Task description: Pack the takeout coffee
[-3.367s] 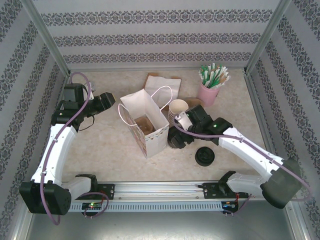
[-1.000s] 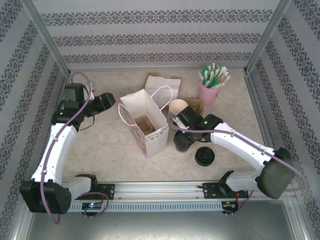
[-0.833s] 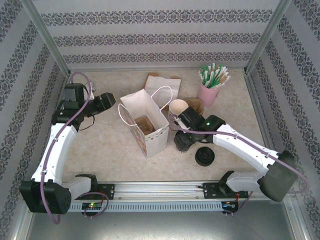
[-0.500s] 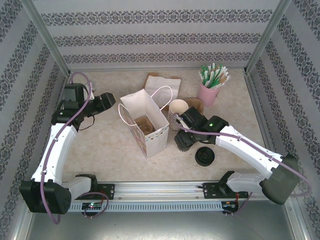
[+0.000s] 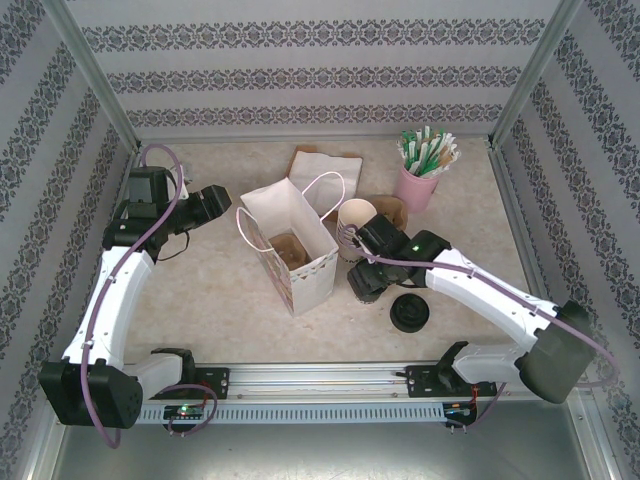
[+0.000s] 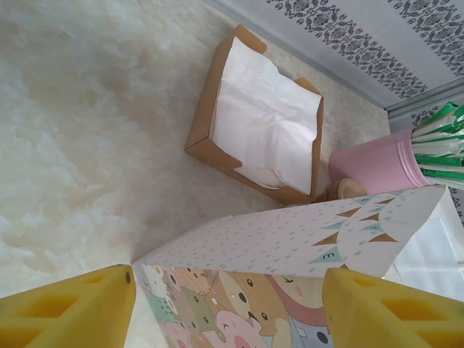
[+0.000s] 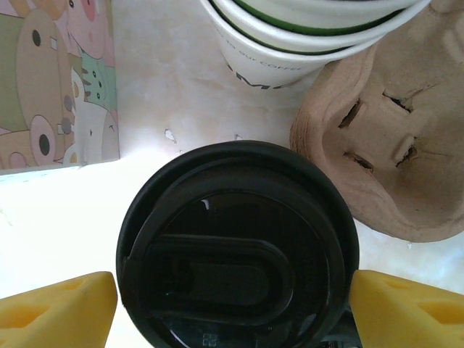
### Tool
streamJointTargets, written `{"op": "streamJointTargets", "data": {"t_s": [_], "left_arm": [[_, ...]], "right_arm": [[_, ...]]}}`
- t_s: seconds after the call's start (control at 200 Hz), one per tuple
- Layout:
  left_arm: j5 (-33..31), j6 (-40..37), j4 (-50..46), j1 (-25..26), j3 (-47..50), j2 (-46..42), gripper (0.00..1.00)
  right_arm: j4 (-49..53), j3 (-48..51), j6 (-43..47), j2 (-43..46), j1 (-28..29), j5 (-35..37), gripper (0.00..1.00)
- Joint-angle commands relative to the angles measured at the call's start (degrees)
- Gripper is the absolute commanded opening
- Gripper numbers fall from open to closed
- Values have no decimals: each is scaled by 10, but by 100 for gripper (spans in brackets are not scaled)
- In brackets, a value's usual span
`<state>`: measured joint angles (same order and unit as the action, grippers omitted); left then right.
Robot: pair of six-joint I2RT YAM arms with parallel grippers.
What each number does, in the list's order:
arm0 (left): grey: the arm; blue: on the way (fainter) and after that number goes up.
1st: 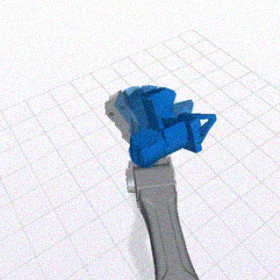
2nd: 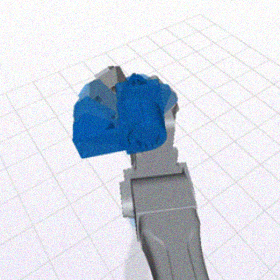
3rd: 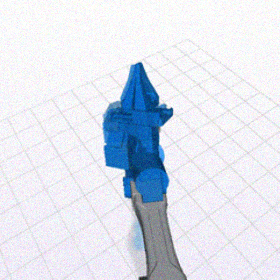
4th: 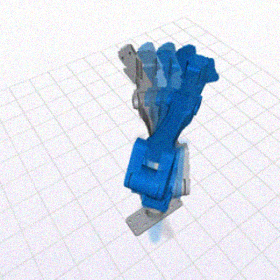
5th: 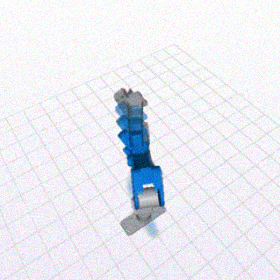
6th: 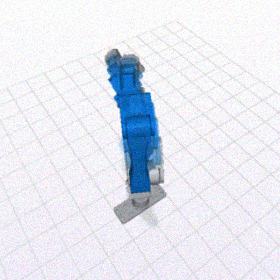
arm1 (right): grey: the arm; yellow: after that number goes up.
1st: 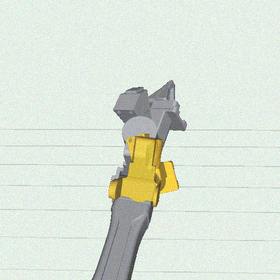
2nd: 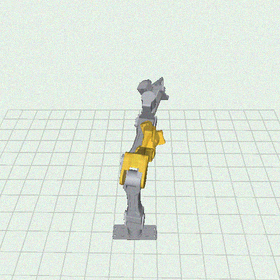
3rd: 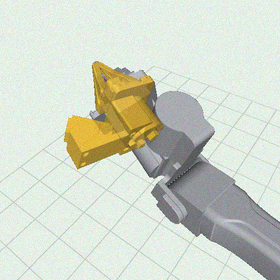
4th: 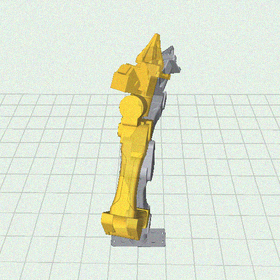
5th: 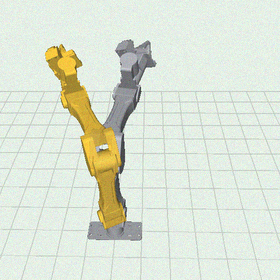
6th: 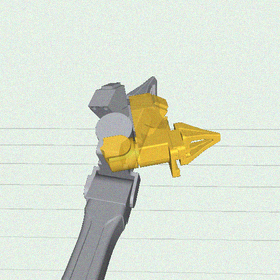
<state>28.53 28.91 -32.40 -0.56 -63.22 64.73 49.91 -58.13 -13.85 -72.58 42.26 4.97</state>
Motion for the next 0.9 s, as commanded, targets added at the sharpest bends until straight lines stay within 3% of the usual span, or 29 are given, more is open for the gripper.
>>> {"op": "streamJointTargets", "data": {"t_s": [0.0, 0.51, 0.894], "left_arm": [[12, 1, 1, -5, 5, -14, 70], [11, 1, 0, -5, 4, -13, 70], [-29, 7, 16, -5, -5, 24, 70]], "right_arm": [[-7, -6, -14, -8, 5, 10, 83], [1, -8, -16, -15, 6, 29, 72], [72, -57, -55, 56, 7, 12, 70]]}}
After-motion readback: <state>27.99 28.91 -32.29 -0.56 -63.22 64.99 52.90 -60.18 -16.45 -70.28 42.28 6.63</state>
